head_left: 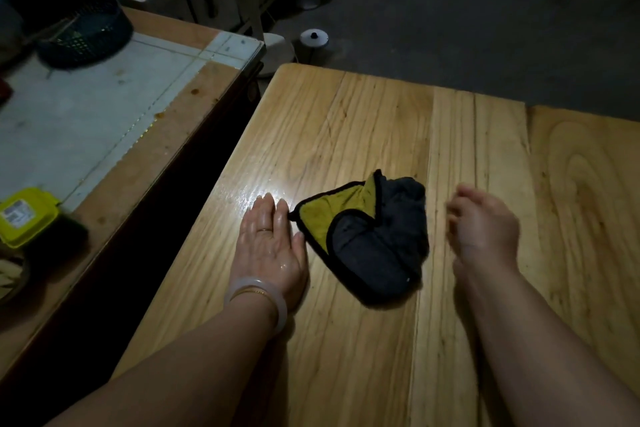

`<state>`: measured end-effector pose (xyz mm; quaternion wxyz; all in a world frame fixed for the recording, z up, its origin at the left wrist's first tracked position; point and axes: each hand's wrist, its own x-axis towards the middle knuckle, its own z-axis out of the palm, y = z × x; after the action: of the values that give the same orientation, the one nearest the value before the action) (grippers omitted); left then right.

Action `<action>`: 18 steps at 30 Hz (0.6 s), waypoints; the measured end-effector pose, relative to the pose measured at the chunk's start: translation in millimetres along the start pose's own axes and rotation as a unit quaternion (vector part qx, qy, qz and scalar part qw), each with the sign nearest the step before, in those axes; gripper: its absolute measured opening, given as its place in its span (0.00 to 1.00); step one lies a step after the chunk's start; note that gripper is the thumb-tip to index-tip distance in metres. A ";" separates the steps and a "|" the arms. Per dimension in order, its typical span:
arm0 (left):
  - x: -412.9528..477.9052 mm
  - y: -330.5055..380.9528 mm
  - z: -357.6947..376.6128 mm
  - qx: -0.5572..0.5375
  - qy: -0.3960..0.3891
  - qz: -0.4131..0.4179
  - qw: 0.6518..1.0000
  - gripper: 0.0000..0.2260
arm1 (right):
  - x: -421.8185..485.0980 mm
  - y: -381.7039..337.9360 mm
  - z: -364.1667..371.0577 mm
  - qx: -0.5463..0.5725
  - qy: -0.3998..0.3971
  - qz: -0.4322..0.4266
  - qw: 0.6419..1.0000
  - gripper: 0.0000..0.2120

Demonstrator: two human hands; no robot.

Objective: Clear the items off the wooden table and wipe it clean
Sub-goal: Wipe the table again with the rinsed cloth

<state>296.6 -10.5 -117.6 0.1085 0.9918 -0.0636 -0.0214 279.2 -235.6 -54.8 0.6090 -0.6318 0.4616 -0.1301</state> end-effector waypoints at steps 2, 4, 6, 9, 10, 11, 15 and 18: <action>0.1 -0.1 0.6 0.002 0.000 0.001 1.000 0.29 | 0.8 1.1 -3.3 -0.095 0.046 -0.104 0.989 0.15; 0.6 -0.4 0.0 0.003 0.002 -0.002 1.000 0.29 | -12.3 2.8 6.2 -0.144 -0.004 -0.220 0.965 0.13; -0.2 0.0 -1.2 0.008 -0.004 -0.002 1.000 0.29 | -27.3 4.3 22.2 -0.214 -0.059 -0.324 0.920 0.10; -0.4 0.4 -2.1 0.005 -0.013 -0.001 1.000 0.30 | -29.3 12.7 44.9 -0.365 -0.129 -0.357 0.850 0.13; -0.3 0.6 -2.3 0.001 -0.011 -0.003 1.000 0.30 | -25.9 16.9 50.0 -0.425 -0.155 -0.338 0.825 0.17; 0.0 0.9 -2.7 -0.002 -0.009 -0.004 1.000 0.29 | -20.6 22.6 54.0 -0.481 -0.177 -0.325 0.795 0.22; 0.4 1.7 -3.7 -0.001 -0.016 -0.009 1.000 0.27 | 8.0 36.6 66.1 -0.576 -0.199 -0.345 0.714 0.30; 0.8 1.6 -3.2 -0.009 -0.014 -0.012 1.000 0.27 | 14.9 32.3 76.6 -0.575 -0.187 -0.350 0.715 0.32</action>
<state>297.4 -11.5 -114.2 0.1162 0.9911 -0.0529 -0.0372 329.3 -191.5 -106.7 0.1131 -0.9881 0.0699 0.0780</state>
